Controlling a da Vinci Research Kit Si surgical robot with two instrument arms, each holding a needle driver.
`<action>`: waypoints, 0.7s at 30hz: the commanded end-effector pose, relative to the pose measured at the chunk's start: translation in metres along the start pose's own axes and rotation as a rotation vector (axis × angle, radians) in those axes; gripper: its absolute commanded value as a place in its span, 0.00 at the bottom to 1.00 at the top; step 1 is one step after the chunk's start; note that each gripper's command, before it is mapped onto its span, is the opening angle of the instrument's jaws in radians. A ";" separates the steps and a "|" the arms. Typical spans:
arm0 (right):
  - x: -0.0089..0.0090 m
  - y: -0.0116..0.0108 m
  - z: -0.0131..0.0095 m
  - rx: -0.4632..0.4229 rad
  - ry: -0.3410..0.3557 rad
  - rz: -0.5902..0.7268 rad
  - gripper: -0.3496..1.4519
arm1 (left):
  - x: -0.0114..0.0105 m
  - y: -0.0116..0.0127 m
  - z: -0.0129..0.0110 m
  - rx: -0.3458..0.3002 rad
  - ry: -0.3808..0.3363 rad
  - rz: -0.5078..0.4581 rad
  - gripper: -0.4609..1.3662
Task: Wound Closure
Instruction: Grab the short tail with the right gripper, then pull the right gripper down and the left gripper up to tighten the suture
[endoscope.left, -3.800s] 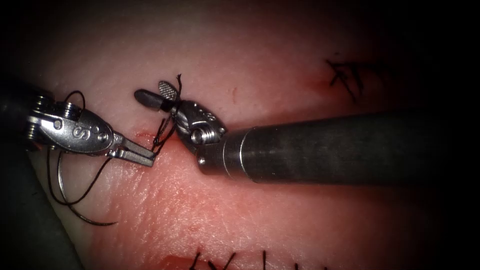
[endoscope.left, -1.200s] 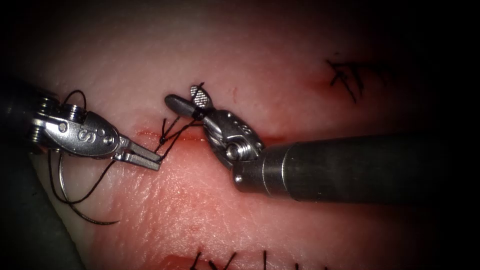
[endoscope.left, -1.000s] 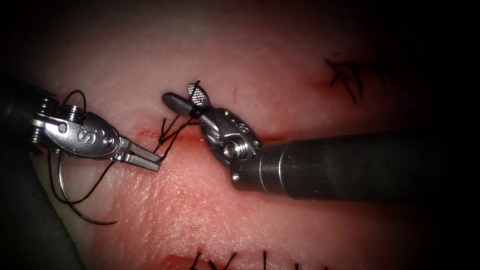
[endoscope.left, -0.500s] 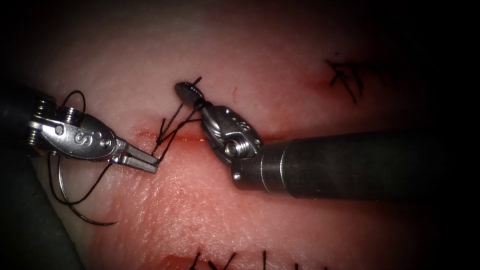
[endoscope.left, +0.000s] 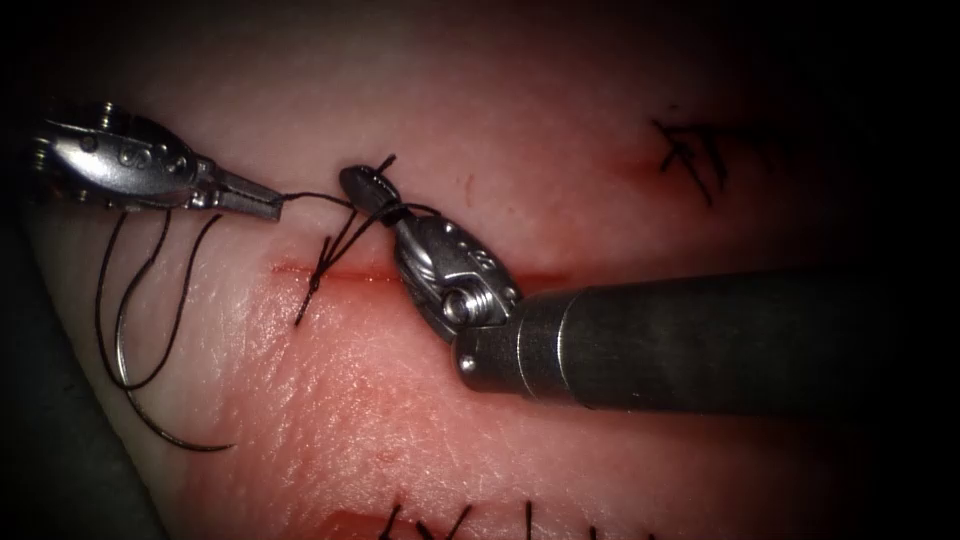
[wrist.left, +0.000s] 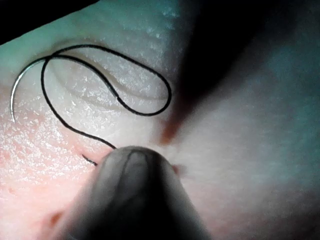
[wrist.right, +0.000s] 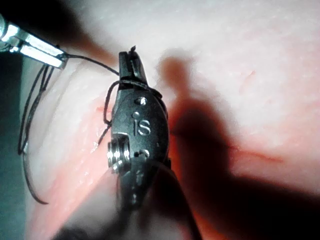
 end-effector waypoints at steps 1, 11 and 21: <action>-0.0002 0.0000 -0.0001 0.001 -0.001 -0.004 0.00 | 0.0002 0.0006 0.0002 -0.008 0.005 -0.008 0.06; -0.0023 -0.0009 -0.0014 0.049 -0.007 -0.047 0.00 | 0.0018 0.0101 0.0027 -0.046 0.031 -0.051 0.06; -0.0038 -0.0011 -0.0032 0.084 -0.025 -0.083 0.00 | 0.0024 0.0162 0.0044 -0.078 0.023 -0.070 0.06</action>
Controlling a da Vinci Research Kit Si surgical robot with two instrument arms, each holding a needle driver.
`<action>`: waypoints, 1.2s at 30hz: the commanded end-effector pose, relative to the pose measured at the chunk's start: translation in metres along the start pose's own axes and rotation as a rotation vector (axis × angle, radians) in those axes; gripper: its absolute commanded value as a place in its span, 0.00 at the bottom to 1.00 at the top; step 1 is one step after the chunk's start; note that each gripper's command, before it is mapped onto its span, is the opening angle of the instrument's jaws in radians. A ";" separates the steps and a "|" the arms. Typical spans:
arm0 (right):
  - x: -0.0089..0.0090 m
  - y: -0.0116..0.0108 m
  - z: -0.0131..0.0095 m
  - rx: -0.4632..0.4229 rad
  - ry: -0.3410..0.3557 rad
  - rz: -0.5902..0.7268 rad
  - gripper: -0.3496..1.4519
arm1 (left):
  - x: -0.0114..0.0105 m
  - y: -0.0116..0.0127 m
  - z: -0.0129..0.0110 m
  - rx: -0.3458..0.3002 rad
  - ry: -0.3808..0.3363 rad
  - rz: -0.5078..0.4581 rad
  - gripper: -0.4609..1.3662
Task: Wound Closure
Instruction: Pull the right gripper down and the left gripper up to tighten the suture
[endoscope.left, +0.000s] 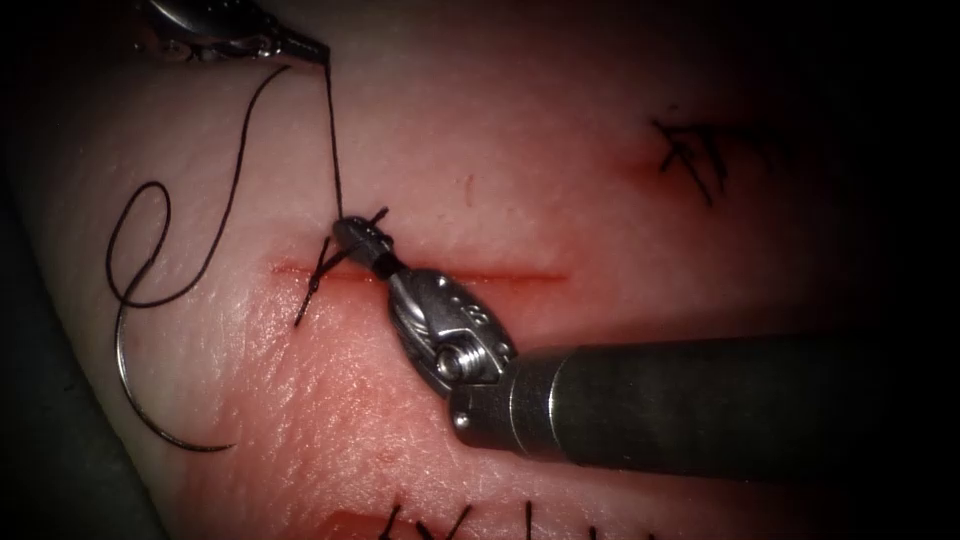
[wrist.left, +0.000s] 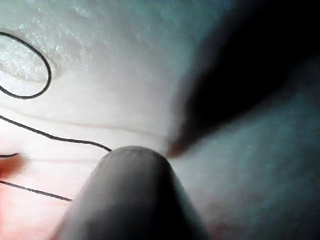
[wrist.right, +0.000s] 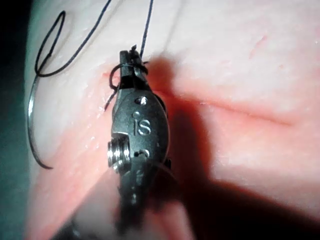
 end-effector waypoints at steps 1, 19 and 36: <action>-0.0002 -0.0001 -0.0002 0.010 -0.004 -0.008 0.00 | -0.0001 0.0004 0.0002 -0.007 -0.003 -0.002 0.06; -0.0031 -0.0023 -0.0012 0.104 -0.043 -0.080 0.00 | -0.0013 0.0056 0.0014 -0.093 -0.040 0.014 0.06; -0.0054 -0.0036 -0.0015 0.206 -0.102 -0.260 0.00 | -0.0015 0.0079 0.0023 -0.143 -0.031 0.042 0.06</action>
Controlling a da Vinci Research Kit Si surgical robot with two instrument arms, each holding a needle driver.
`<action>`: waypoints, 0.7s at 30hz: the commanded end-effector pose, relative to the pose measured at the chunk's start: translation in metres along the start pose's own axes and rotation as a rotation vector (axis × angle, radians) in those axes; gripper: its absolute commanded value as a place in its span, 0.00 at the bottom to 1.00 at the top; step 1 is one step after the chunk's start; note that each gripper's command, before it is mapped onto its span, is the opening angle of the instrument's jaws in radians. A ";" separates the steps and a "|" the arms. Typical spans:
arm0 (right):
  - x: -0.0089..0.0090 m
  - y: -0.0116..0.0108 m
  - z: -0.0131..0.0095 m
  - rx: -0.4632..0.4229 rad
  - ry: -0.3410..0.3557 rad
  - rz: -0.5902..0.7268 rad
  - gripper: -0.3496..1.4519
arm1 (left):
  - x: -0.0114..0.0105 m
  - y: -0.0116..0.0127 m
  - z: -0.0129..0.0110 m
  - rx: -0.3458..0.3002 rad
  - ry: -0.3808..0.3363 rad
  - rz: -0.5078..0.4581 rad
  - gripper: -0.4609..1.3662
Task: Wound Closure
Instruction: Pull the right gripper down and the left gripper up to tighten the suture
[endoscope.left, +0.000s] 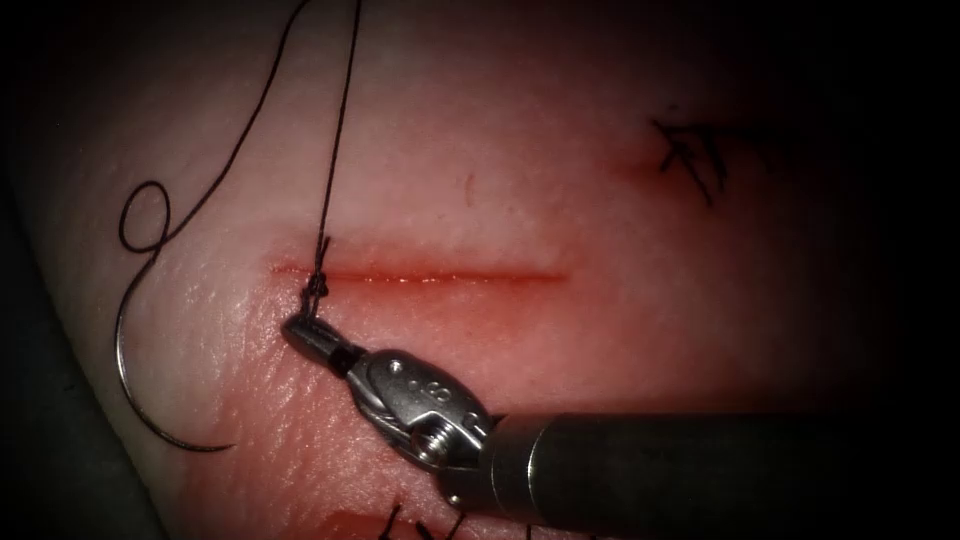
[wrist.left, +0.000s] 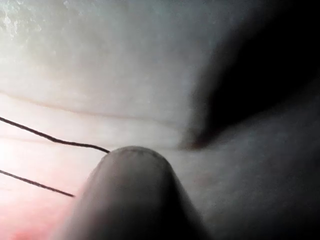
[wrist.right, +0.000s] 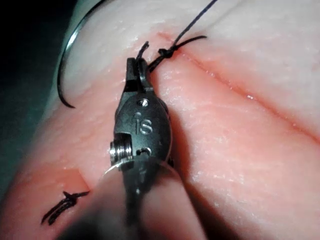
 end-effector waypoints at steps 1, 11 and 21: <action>-0.0001 0.0000 0.0001 0.004 0.002 -0.009 0.00 | 0.0000 0.0002 0.0001 -0.012 0.002 0.000 0.06; -0.0016 -0.0007 0.0001 0.098 0.004 -0.116 0.00 | -0.0002 0.0020 0.0009 -0.049 0.000 0.010 0.06; -0.0022 -0.0019 0.0003 0.134 -0.004 -0.183 0.00 | -0.0006 0.0034 0.0019 -0.088 0.001 0.056 0.06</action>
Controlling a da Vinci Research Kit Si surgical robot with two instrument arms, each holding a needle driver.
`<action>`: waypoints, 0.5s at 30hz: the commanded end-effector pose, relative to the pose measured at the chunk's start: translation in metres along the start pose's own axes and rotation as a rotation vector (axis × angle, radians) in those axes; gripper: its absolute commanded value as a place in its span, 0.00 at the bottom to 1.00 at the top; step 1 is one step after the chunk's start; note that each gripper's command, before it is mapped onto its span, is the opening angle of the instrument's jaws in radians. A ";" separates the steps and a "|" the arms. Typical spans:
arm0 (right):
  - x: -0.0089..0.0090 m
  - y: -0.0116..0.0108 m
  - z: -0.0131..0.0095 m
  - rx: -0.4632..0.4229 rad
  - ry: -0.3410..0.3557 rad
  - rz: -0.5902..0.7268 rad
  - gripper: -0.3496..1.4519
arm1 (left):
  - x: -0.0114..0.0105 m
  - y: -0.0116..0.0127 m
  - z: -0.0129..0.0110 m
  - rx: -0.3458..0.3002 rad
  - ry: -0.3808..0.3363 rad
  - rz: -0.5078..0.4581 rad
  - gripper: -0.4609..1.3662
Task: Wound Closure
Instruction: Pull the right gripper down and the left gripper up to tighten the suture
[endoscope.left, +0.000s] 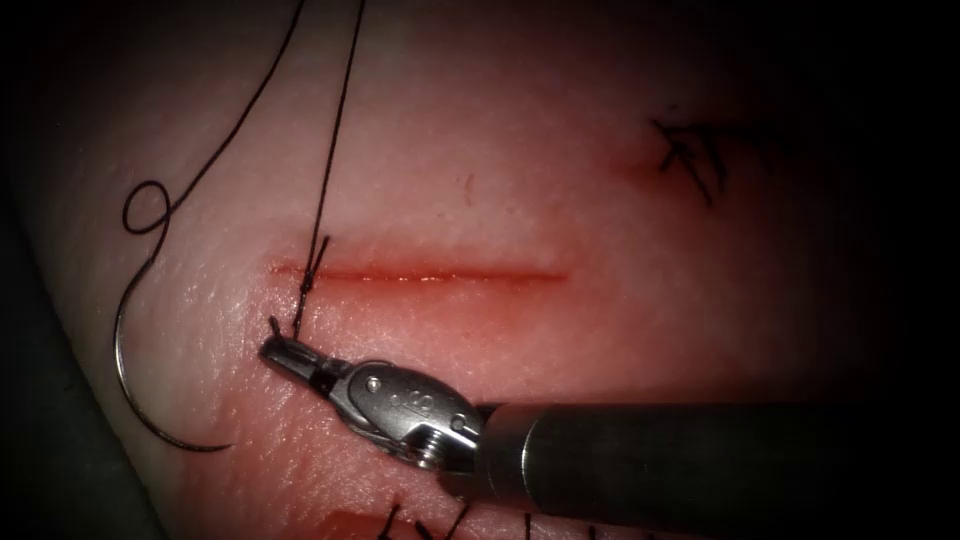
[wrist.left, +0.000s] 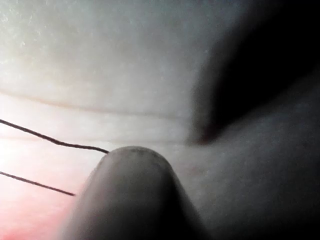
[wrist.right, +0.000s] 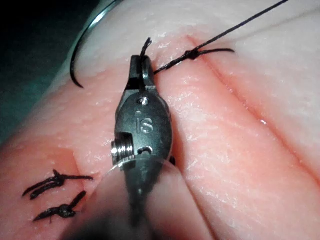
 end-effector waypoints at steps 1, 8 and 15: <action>-0.0002 -0.0001 0.0000 0.000 -0.021 -0.001 0.00 | 0.0000 0.0001 0.0001 -0.011 0.001 -0.001 0.06; -0.0014 -0.0010 0.0001 0.010 -0.079 -0.012 0.00 | -0.0001 0.0007 0.0004 -0.020 0.008 0.004 0.06; -0.0019 -0.0014 -0.0001 0.014 -0.100 -0.029 0.00 | -0.0001 0.0010 0.0006 -0.023 0.012 0.015 0.06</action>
